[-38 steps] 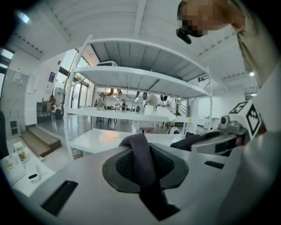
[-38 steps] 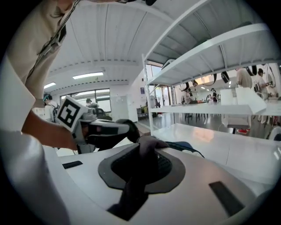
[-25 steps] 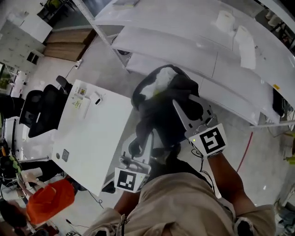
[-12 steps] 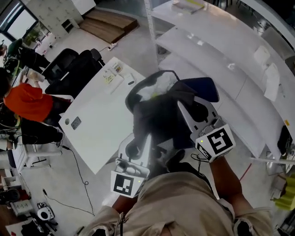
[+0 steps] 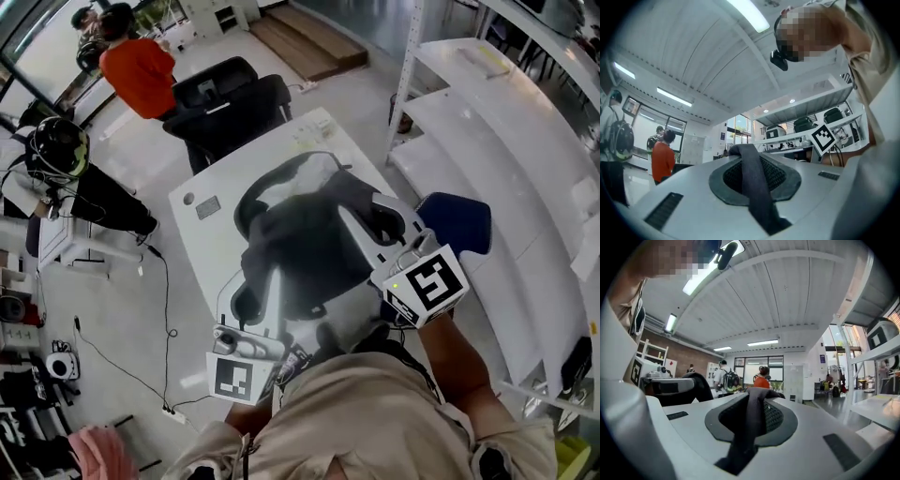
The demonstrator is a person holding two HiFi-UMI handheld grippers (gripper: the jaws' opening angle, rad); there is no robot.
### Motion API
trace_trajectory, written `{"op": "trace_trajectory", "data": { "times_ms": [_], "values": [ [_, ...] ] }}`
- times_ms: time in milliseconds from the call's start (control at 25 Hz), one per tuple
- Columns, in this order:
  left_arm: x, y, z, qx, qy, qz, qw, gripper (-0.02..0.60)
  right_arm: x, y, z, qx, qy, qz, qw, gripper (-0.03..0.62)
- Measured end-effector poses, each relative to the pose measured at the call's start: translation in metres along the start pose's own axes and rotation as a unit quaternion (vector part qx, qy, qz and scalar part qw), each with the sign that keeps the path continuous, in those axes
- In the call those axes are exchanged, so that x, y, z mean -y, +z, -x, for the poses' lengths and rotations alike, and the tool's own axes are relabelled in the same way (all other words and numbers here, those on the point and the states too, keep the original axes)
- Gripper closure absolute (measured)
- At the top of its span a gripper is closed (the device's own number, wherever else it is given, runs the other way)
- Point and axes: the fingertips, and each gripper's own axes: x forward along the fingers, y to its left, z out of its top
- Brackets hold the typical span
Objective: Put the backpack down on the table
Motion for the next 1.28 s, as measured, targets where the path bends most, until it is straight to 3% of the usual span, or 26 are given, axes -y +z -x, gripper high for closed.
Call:
{"op": "trace_trajectory", "data": {
  "times_ms": [280, 560, 680, 840, 1280],
  "values": [
    [-0.084, -0.008, 0.027, -0.011, 0.072, -0.013, 0.9972, 0.528, -0.04, -0.008, -0.087, -0.01, 0.054, -0.033, 0.998, 0.525],
    [-0.162, -0.046, 0.018, -0.018, 0.118, -0.008, 0.9928, 0.528, -0.04, -0.035, -0.174, -0.026, 0.064, -0.054, 0.996, 0.524],
    [-0.197, -0.07, 0.01, -0.045, 0.142, 0.011, 0.9888, 0.526, -0.033, -0.052, -0.21, -0.042, 0.068, -0.065, 0.995, 0.523],
    [-0.232, -0.097, -0.002, -0.052, 0.161, 0.036, 0.985, 0.526, -0.029, -0.076, -0.249, -0.064, 0.076, -0.077, 0.992, 0.523],
    [-0.281, -0.183, -0.011, -0.105, 0.186, 0.102, 0.9715, 0.52, -0.035, -0.159, -0.301, -0.149, 0.091, -0.117, 0.978, 0.511]
  ]
}}
